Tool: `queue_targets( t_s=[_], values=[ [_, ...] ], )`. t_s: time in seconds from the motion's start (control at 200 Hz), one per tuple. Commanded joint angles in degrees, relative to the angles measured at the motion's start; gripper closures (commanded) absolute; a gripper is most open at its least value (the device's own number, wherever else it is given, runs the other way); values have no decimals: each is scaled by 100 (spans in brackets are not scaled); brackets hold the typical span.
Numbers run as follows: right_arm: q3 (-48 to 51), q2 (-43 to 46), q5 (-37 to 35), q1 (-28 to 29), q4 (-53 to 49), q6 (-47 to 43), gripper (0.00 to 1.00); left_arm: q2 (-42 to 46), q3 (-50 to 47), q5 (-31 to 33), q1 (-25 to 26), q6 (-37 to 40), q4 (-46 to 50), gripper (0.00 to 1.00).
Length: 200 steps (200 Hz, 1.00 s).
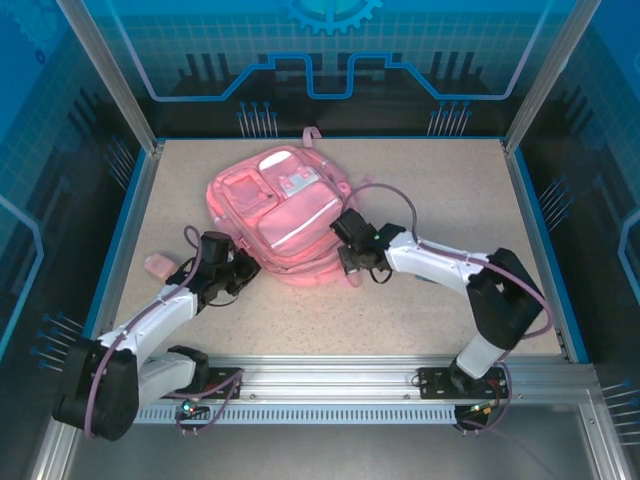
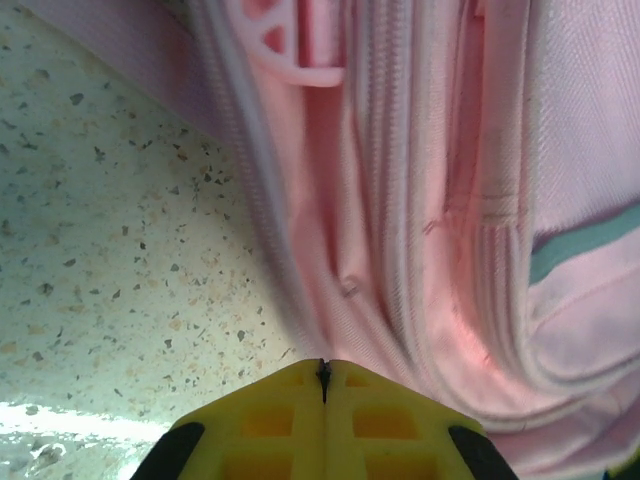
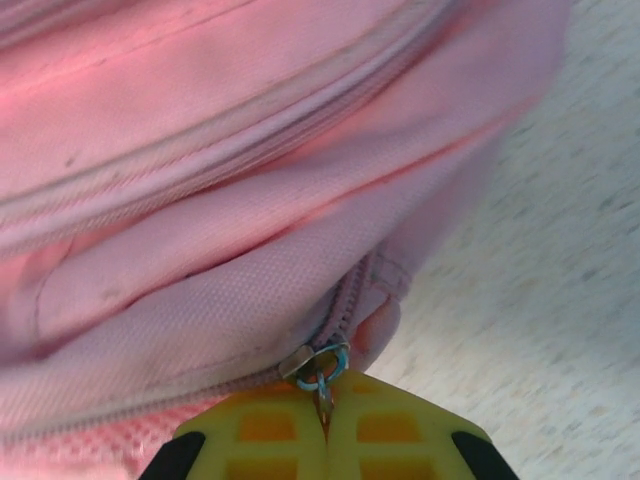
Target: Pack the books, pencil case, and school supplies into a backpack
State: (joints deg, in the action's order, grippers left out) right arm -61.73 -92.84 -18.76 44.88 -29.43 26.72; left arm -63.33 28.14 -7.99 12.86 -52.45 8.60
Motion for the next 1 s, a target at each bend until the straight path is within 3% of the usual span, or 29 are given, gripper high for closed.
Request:
queue_targets(
  t_s=[0.0, 0.055, 0.225, 0.42, 0.605, 0.83, 0.995],
  values=[
    [435, 390, 1318, 329, 169, 111, 100, -174, 409, 20, -29, 265, -116, 98],
    [517, 392, 1702, 499, 459, 276, 100, -161, 530, 214, -29, 283, 120, 92],
    [-39, -329, 2410, 894, 1222, 497, 100, 372, 912, 1370, -29, 482, 1628, 61],
    [-1483, -1596, 2575, 1226, 1444, 319, 100, 1106, 1057, 1814, -29, 511, 2816, 43],
    [-2308, -2158, 2431, 1286, 1375, 324, 100, 1350, 767, 1434, -36, 117, 2668, 41],
    [-2107, -1934, 2394, 1318, 1291, 290, 100, 897, 466, 519, -38, -360, 1194, 41],
    [-1992, -1828, 2420, 1342, 1292, 325, 100, 447, 332, 274, -38, -656, 625, 46]
  ],
)
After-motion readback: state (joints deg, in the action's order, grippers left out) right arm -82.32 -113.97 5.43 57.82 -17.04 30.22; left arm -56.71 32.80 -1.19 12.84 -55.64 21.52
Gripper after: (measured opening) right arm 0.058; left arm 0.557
